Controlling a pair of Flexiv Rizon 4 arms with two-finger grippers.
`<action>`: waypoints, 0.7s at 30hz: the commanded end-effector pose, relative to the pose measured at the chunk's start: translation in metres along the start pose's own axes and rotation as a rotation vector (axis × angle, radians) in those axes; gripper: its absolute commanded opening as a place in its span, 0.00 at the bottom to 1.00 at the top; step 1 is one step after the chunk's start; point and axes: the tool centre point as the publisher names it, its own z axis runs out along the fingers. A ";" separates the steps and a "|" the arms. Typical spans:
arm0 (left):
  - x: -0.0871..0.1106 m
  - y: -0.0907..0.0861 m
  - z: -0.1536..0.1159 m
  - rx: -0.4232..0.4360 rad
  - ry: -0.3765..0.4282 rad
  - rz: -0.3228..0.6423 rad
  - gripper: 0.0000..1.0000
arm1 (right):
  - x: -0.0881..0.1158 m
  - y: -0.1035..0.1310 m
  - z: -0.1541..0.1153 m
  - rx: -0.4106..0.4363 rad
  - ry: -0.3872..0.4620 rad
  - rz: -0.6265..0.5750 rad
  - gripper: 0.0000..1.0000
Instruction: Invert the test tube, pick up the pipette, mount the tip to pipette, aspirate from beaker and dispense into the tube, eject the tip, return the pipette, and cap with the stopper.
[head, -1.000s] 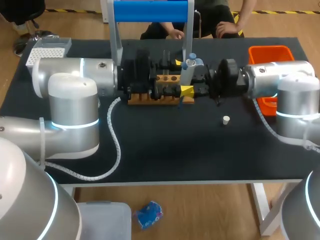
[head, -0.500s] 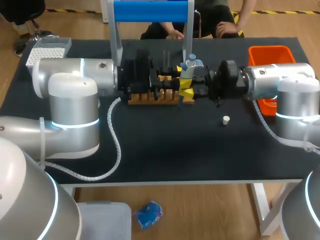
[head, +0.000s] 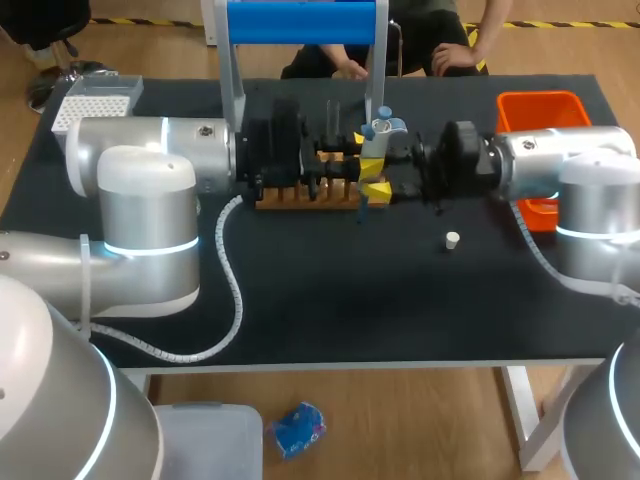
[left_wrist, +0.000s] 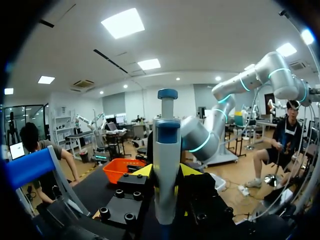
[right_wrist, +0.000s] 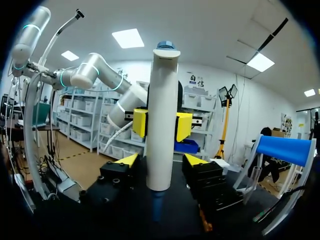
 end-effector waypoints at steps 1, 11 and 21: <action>0.001 0.000 0.001 0.001 -0.007 0.001 0.00 | 0.004 0.004 -0.009 0.020 0.004 -0.001 1.00; 0.001 0.000 0.001 0.001 -0.007 0.001 0.00 | 0.005 -0.006 -0.079 0.152 -0.023 -0.015 1.00; 0.001 0.000 0.001 0.001 -0.007 0.001 0.00 | 0.025 -0.020 -0.182 0.234 -0.180 0.027 1.00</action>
